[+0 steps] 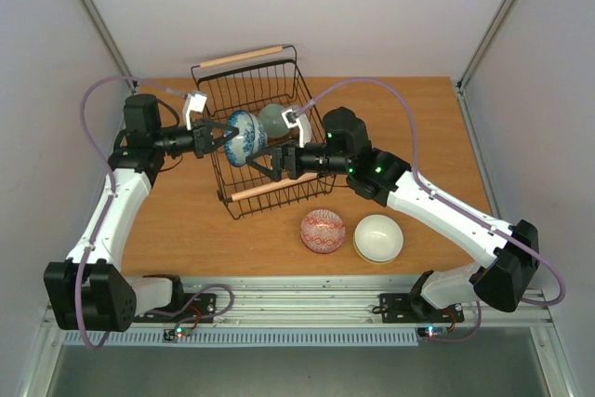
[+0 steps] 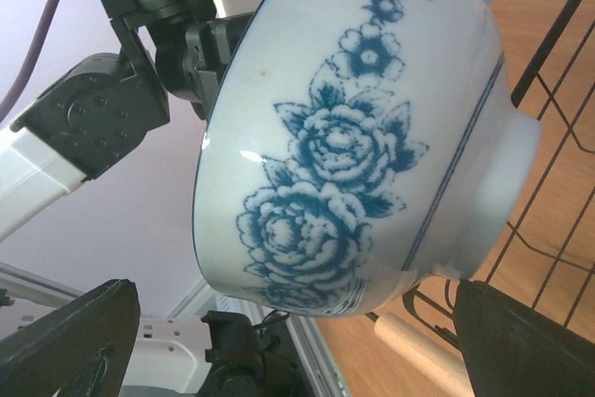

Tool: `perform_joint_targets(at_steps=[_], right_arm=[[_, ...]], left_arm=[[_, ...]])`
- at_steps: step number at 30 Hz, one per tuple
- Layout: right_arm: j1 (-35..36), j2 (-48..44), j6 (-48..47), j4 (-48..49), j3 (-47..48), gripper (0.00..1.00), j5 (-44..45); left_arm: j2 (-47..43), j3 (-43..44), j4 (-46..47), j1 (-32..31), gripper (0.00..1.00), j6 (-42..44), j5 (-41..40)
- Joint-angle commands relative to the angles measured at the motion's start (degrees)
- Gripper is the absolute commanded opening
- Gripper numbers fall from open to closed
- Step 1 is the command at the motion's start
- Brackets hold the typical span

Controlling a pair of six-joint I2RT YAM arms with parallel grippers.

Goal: Load the bowls into the dish rack

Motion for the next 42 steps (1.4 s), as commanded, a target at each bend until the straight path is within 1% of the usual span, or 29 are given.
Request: perform_joint_targets(at_steps=[1,6,11,15,16,18,21,23,24,25,26,27,30,31,32,33,34,36,37,39,42], right_arm=[[-0.05,0.32,-2.72,-1.96,1.37,0.94,3.42],[0.00,1.33,-4.59,-1.63,2.10,0.96,5.11],[-0.05,3.30,-4.75,1.57,2.62,0.97,3.75],[-0.05,4.57,-4.16,4.09,3.31,0.91,1.58],[-0.06,4.72,-4.10,4.48,3.46,0.87,1.36],[-0.01,4.81,-3.99,4.83,3.70,0.75,0.99],[-0.05,4.75,-4.42,4.12,4.02,0.46,1.75],[-0.05,4.88,-6.15,1.96,4.85,0.26,3.60],[-0.05,5.17,-7.87,-0.01,5.61,0.17,4.90],[-0.05,5.62,-9.47,-2.24,6.70,0.09,6.15],[-0.05,6.16,-11.09,-4.31,7.61,0.05,7.67],[-0.05,6.69,-12.54,-6.02,8.53,0.02,9.10],[-0.05,9.55,-17.03,-11.39,12.63,0.01,13.15],[-0.05,10.76,-18.96,-12.95,14.36,0.01,14.23],[-0.05,12.19,-21.04,-15.32,16.61,0.01,15.66],[-0.05,13.87,-23.21,-17.43,19.05,0.01,17.57],[-0.05,15.72,-26.15,-19.55,21.16,0.01,19.23],[-0.05,19.45,-32.60,-22.79,25.73,0.01,23.83],[-0.09,21.63,-35.66,-24.31,27.97,0.01,25.77],[-0.13,25.90,-41.82,-26.30,32.76,0.01,29.89],[-0.42,31.63,-49.57,-26.96,37.95,0.01,33.52]], left_arm=[[-1.56,0.21,3.90,-0.37,0.01,-0.74,5.57],[-1.38,-0.17,3.87,-0.37,0.00,-0.37,7.22],[-1.46,-0.94,5.25,-0.37,0.00,-1.18,9.20],[-1.45,-1.59,5.03,-0.37,0.00,-1.00,9.08],[-1.38,-1.71,5.03,-0.37,0.00,-0.99,9.21],[-1.22,-1.82,4.81,-0.37,0.01,-0.90,9.69],[-1.44,-1.99,4.30,-0.37,0.00,-0.60,9.18],[-1.67,-1.85,2.23,-0.37,0.01,0.94,6.99],[-1.94,-1.64,0.16,-0.37,0.07,2.67,5.54],[-2.25,-1.34,-2.41,-0.37,0.16,4.54,3.84],[-2.64,-1.17,-4.19,-0.37,0.19,8.04,2.44],[-2.99,-1.27,-4.93,-0.37,0.21,9.27,1.16],[-3.70,-1.26,-6.21,-0.37,0.37,11.92,-2.35],[-3.74,-0.75,-6.86,-0.37,0.46,12.28,-3.94],[-3.80,0.03,-7.92,-0.37,0.63,12.55,-6.00],[-3.97,0.97,-9.11,-0.37,0.74,13.52,-8.40],[-4.17,2.00,-10.77,-0.37,0.83,14.69,-11.45],[-4.87,3.86,-12.83,-0.37,0.95,16.87,-17.96],[-5.23,4.67,-13.95,-0.37,0.99,17.63,-21.17],[-5.81,6.02,-16.19,-0.37,0.99,19.79,-26.11],[-7.24,6.49,-18.54,-0.37,0.99,23.16,-30.26]])
